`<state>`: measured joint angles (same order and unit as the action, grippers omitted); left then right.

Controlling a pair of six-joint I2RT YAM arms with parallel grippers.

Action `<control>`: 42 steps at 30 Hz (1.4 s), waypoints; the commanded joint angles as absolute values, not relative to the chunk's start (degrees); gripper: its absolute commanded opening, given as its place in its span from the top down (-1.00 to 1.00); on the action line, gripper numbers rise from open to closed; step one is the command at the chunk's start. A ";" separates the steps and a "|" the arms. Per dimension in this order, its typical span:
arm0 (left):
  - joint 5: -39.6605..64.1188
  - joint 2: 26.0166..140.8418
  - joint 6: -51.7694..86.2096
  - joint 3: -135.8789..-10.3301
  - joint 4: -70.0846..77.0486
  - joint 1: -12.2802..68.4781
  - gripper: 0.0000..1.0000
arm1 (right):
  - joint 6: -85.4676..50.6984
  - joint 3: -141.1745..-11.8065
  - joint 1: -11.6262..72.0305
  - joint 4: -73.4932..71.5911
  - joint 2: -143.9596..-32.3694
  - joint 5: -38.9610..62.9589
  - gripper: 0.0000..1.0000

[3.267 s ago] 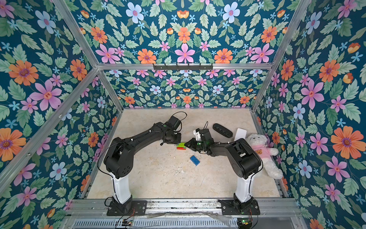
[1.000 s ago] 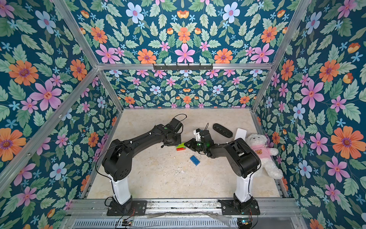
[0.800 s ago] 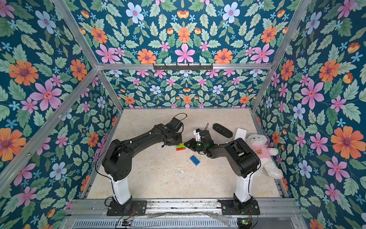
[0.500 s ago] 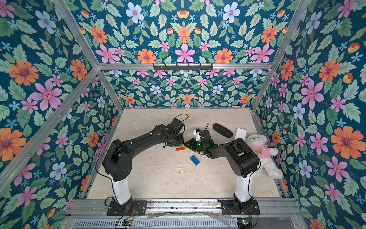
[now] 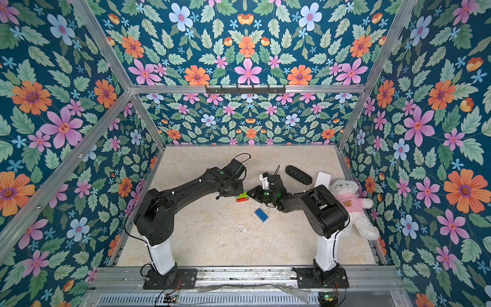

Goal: Assemble the number 5 with lego
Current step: Assemble the lego brick with the lego brick.

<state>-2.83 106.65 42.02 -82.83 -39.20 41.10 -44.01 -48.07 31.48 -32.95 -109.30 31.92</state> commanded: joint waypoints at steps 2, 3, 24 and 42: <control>-2.21 107.30 43.73 -82.80 -38.85 40.81 1.00 | -43.24 -47.51 31.70 -19.69 -110.23 28.13 0.65; -2.48 107.40 43.73 -82.96 -39.00 40.80 1.00 | -43.24 -47.54 31.71 -19.71 -110.21 28.13 0.64; -3.58 108.36 44.12 -81.89 -39.35 40.61 1.00 | -43.58 -47.29 31.73 -20.47 -110.37 28.21 0.65; -2.55 110.57 43.81 -84.64 -39.33 40.89 1.00 | -43.94 -47.19 31.70 -21.30 -110.74 28.54 0.65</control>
<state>-3.88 110.28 44.10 -84.53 -38.85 40.73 -44.03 -47.83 31.55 -34.22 -109.60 31.97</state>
